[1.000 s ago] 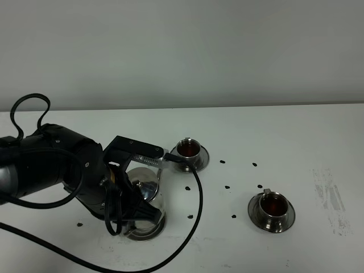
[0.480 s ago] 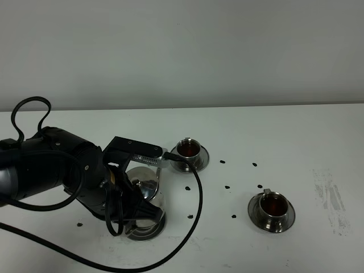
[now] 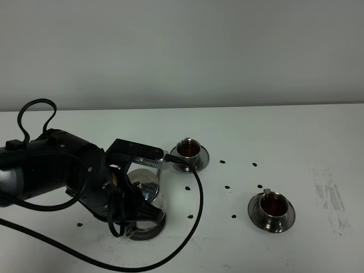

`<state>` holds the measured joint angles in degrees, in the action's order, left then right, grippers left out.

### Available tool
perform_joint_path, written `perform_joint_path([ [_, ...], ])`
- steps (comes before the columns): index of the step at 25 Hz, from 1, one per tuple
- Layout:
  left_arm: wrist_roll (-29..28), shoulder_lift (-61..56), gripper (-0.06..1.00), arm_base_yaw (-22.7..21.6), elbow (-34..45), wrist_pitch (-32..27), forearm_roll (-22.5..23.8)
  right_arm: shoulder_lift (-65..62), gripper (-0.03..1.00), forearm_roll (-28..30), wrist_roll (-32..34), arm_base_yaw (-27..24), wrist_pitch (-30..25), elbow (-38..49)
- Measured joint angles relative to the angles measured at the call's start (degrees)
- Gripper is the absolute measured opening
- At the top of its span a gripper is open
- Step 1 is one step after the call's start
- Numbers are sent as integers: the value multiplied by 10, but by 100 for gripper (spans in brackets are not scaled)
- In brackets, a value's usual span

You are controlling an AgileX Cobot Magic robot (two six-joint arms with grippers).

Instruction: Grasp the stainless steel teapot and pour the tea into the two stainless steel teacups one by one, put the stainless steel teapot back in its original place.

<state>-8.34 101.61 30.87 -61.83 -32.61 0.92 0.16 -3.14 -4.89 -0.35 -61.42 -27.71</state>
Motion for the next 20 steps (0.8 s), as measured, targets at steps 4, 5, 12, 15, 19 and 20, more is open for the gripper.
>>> perform_joint_path([
  [4, 0, 11, 26, 0, 0, 3, 1, 0, 56, 0, 0, 0, 0, 0],
  [5, 0, 12, 26, 0, 0, 6, 2, 0, 56, 0, 0, 0, 0, 0],
  [12, 0, 23, 26, 0, 0, 12, 7, 0, 56, 0, 0, 0, 0, 0],
  [15, 0, 23, 26, 0, 0, 14, 10, 0, 56, 0, 0, 0, 0, 0],
  [19, 0, 27, 26, 0, 0, 15, 12, 0, 56, 0, 0, 0, 0, 0],
  [20, 0, 29, 26, 0, 0, 15, 13, 0, 56, 0, 0, 0, 0, 0],
])
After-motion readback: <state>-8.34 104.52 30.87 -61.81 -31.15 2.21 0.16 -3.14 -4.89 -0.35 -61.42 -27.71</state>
